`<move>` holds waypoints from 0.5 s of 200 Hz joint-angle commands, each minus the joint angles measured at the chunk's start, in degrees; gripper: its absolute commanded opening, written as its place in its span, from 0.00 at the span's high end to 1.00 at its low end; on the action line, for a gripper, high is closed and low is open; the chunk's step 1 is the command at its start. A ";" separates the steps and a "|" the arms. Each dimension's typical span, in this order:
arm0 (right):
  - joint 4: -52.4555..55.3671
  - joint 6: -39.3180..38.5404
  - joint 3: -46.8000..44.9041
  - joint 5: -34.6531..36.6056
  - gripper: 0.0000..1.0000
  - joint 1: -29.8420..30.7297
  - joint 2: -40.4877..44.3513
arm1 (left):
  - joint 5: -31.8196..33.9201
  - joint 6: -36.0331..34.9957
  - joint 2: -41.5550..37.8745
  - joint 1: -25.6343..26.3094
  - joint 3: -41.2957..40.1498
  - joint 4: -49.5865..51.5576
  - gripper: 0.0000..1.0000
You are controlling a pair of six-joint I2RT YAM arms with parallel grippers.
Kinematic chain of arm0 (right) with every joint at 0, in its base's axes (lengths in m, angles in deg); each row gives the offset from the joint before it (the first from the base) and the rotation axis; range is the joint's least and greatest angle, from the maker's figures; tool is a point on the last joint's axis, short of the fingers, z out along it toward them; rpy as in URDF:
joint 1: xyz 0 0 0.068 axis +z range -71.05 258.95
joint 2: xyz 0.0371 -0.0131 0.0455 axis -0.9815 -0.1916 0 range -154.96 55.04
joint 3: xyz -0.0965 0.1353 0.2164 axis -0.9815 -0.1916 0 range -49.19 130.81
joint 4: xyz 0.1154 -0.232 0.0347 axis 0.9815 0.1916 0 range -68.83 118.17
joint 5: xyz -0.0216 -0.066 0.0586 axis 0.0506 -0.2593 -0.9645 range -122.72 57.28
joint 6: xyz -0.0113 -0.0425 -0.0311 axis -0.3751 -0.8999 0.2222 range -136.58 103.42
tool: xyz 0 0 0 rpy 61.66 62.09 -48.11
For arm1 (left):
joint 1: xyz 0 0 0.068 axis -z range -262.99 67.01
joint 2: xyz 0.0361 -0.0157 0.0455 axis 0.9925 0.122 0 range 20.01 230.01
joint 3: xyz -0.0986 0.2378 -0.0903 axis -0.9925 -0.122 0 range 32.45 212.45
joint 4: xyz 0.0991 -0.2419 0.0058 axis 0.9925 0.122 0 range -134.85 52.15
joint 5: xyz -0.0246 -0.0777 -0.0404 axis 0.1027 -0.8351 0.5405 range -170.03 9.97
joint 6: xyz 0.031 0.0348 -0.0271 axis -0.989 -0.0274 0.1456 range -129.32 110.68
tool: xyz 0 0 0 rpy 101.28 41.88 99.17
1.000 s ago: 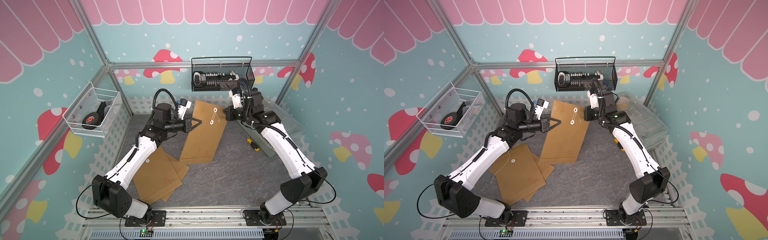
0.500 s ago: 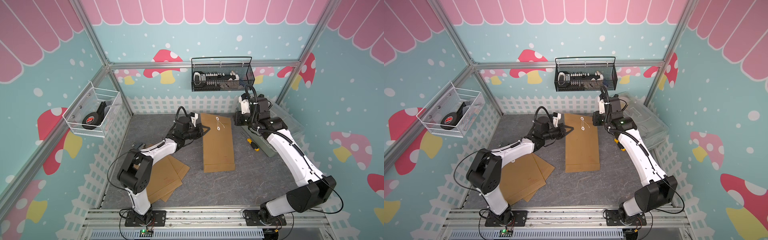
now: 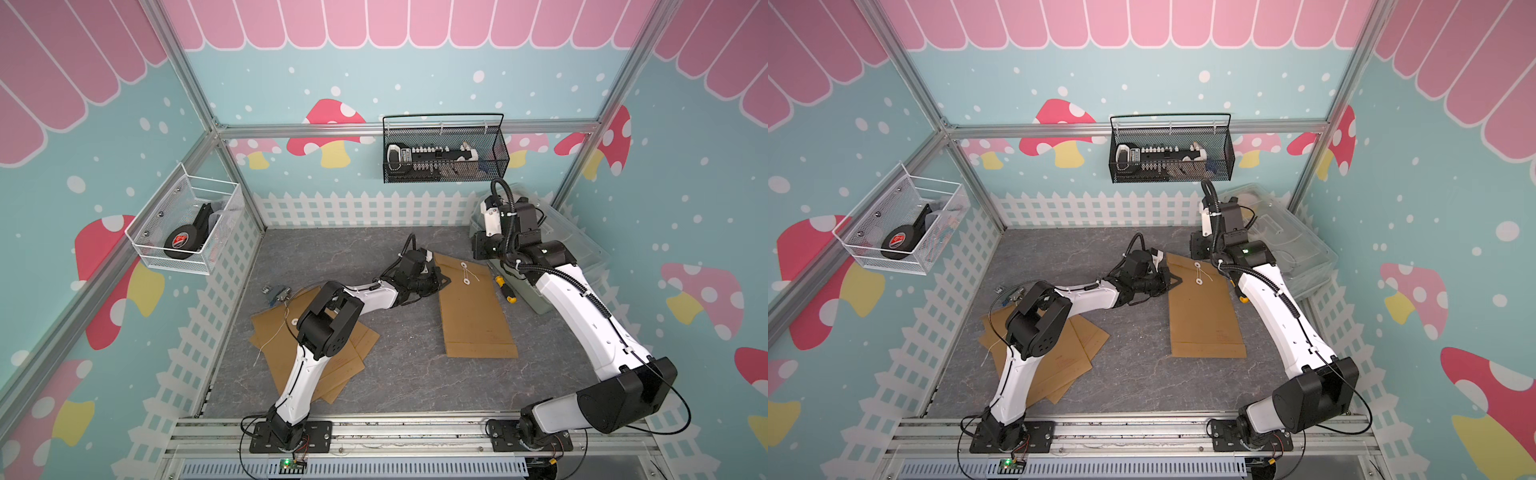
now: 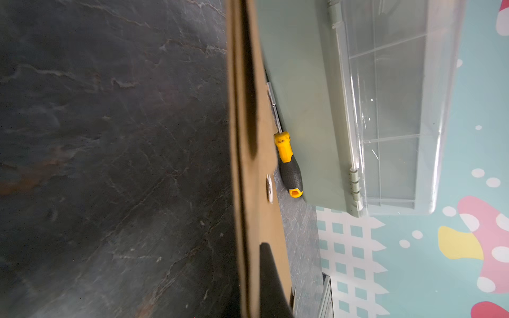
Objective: Close the mouth of the file bag
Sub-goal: Place the file bag at the center of the board.
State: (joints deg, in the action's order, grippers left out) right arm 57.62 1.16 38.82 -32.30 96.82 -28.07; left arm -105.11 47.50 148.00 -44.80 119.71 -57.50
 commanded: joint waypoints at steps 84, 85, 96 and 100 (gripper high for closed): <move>-1.47 1.46 1.20 -4.20 0.81 -0.38 -3.62 | -2.08 -12.14 3.49 -1.77 9.15 24.39 0.36; -1.47 1.53 1.24 -4.24 0.81 -0.38 -3.67 | -2.08 -12.24 3.41 -1.83 9.15 24.49 0.35; -1.25 2.16 1.43 -4.71 0.81 -0.38 -4.19 | -1.71 -13.63 2.45 -2.55 9.09 26.33 0.27; -1.21 2.42 1.54 -4.80 0.80 -0.38 -4.30 | -1.58 -14.24 1.93 -2.87 8.98 26.86 0.25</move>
State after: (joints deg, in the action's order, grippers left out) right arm 57.09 1.64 38.84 -35.16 96.82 -31.17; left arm -106.99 38.45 151.49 -45.58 127.27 -37.82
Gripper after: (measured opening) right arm 0.192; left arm 0.691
